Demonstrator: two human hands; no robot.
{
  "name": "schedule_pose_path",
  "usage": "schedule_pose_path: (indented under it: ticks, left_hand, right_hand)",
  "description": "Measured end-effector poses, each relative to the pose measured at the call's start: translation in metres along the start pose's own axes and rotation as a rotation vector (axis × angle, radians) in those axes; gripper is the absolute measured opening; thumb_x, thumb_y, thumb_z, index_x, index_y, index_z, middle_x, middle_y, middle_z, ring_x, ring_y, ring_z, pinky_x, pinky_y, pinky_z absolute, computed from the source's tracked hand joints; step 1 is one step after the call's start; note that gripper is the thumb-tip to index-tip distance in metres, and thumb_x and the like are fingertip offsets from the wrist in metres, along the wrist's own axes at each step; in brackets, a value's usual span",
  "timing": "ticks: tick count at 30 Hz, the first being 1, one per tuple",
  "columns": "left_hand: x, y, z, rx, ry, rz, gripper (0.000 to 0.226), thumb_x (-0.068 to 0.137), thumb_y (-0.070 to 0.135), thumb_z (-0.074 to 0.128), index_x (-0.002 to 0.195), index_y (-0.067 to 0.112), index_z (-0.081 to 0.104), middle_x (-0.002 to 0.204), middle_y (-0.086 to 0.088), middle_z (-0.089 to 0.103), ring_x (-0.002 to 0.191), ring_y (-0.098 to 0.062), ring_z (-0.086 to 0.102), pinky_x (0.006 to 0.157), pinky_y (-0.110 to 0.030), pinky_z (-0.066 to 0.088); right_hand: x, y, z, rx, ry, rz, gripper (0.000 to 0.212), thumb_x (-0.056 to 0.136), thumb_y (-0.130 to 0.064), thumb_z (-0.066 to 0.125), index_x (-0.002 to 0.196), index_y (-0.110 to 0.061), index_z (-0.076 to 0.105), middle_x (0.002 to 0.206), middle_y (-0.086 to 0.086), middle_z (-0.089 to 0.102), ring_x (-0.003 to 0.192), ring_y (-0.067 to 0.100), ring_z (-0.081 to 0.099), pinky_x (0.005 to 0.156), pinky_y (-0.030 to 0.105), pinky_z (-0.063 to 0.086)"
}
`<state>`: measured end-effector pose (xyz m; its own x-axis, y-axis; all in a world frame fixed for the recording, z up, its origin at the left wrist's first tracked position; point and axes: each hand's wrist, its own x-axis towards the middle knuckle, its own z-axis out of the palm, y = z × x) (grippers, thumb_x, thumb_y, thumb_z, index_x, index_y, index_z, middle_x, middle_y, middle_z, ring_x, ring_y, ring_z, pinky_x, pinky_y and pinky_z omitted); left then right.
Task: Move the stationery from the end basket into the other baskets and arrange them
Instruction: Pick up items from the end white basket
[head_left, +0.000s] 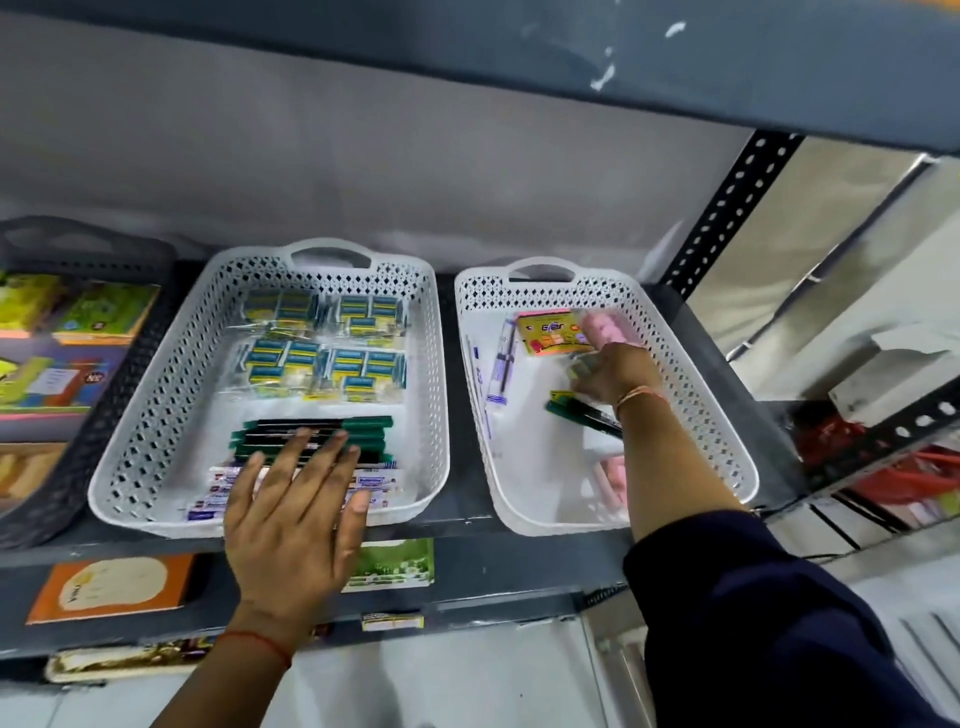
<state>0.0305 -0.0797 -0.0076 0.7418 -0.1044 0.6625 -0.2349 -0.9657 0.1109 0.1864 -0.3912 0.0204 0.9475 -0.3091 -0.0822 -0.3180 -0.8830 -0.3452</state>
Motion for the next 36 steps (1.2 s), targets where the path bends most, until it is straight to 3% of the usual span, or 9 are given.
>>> schedule_pose_path:
  ticks: [4, 8, 12, 14, 19, 23, 29, 31, 36]
  left_hand:
    - [0.000, -0.003, -0.005, -0.013, -0.042, 0.014, 0.059, 0.096, 0.038, 0.023, 0.100, 0.005, 0.072, 0.106, -0.012, 0.072, 0.105, -0.033, 0.063, 0.096, -0.039, 0.033]
    - [-0.002, -0.015, -0.012, -0.056, -0.084, -0.015, 0.062, 0.097, 0.039, 0.020, 0.105, 0.003, 0.069, 0.109, -0.014, 0.071, 0.109, -0.034, 0.061, 0.098, -0.042, 0.032]
    - [-0.010, -0.045, -0.016, -0.115, -0.105, -0.196, 0.068, 0.096, 0.043, 0.015, 0.111, 0.000, 0.065, 0.116, -0.018, 0.066, 0.115, -0.037, 0.056, 0.098, -0.045, 0.034]
    - [-0.015, -0.059, -0.017, -0.121, -0.105, -0.229, 0.072, 0.095, 0.046, 0.013, 0.113, -0.002, 0.064, 0.117, -0.021, 0.065, 0.117, -0.039, 0.054, 0.098, -0.046, 0.035]
    - [-0.019, -0.069, -0.014, -0.086, -0.075, -0.203, 0.071, 0.096, 0.045, 0.014, 0.110, -0.003, 0.065, 0.117, -0.022, 0.064, 0.117, -0.038, 0.054, 0.098, -0.047, 0.036]
    - [-0.019, -0.072, -0.008, -0.075, -0.065, -0.184, 0.070, 0.096, 0.043, 0.015, 0.108, -0.002, 0.066, 0.117, -0.021, 0.065, 0.116, -0.040, 0.054, 0.097, -0.045, 0.035]
    - [-0.020, -0.068, -0.007, -0.093, -0.058, -0.175, 0.069, 0.095, 0.043, 0.015, 0.109, -0.001, 0.066, 0.116, -0.018, 0.066, 0.116, -0.038, 0.054, 0.097, -0.043, 0.035]
    - [-0.019, -0.067, -0.008, -0.121, -0.036, -0.184, 0.067, 0.096, 0.043, 0.017, 0.107, 0.000, 0.067, 0.114, -0.017, 0.067, 0.115, -0.037, 0.056, 0.096, -0.042, 0.035]
    - [-0.014, -0.043, -0.008, -0.194, -0.028, -0.137, 0.062, 0.096, 0.042, 0.020, 0.108, 0.003, 0.067, 0.117, -0.014, 0.066, 0.121, -0.028, 0.047, 0.108, -0.035, 0.025]
  right_hand:
    - [-0.014, -0.015, -0.008, -0.085, -0.009, 0.051, 0.079, 0.072, -0.029, 0.073, 0.139, -0.030, 0.032, 0.122, 0.010, 0.065, 0.112, 0.031, 0.060, 0.099, 0.042, 0.049]
    - [-0.032, -0.035, -0.023, -0.217, 0.066, 0.059, 0.050, 0.072, -0.030, 0.069, 0.117, -0.013, 0.057, 0.113, 0.014, 0.068, 0.103, 0.032, 0.064, 0.087, 0.037, 0.053]
    - [-0.061, -0.066, -0.032, -0.068, 0.230, -0.103, 0.035, 0.073, -0.038, 0.073, 0.088, -0.006, 0.071, 0.091, 0.021, 0.073, 0.086, 0.033, 0.069, 0.067, 0.028, 0.046]
    - [-0.074, -0.091, -0.030, 0.086, 0.218, -0.303, 0.036, 0.070, -0.035, 0.078, 0.096, -0.010, 0.074, 0.094, 0.018, 0.075, 0.090, 0.030, 0.070, 0.070, 0.029, 0.048]
    - [-0.071, -0.165, 0.003, 0.176, -0.133, -0.629, 0.050, 0.071, -0.019, 0.080, 0.118, -0.011, 0.065, 0.122, 0.008, 0.068, 0.108, 0.022, 0.064, 0.093, 0.027, 0.048]
    - [-0.054, -0.194, 0.040, -0.022, -0.312, -0.652, 0.049, 0.077, -0.012, 0.073, 0.124, -0.008, 0.059, 0.131, 0.011, 0.061, 0.119, 0.025, 0.057, 0.103, 0.032, 0.045]
    - [-0.055, -0.186, 0.056, -0.138, -0.322, -0.677, 0.052, 0.082, -0.011, 0.067, 0.132, -0.012, 0.053, 0.142, 0.009, 0.051, 0.128, 0.026, 0.050, 0.108, 0.035, 0.041]
    - [-0.058, -0.179, 0.047, -0.069, -0.270, -0.702, 0.051, 0.083, -0.007, 0.065, 0.132, -0.012, 0.054, 0.147, 0.009, 0.044, 0.134, 0.025, 0.044, 0.113, 0.031, 0.036]
    - [-0.042, -0.123, 0.021, 0.117, 0.184, -0.480, 0.041, 0.086, -0.001, 0.056, 0.127, -0.006, 0.057, 0.142, 0.017, 0.049, 0.132, 0.027, 0.046, 0.110, 0.028, 0.033]
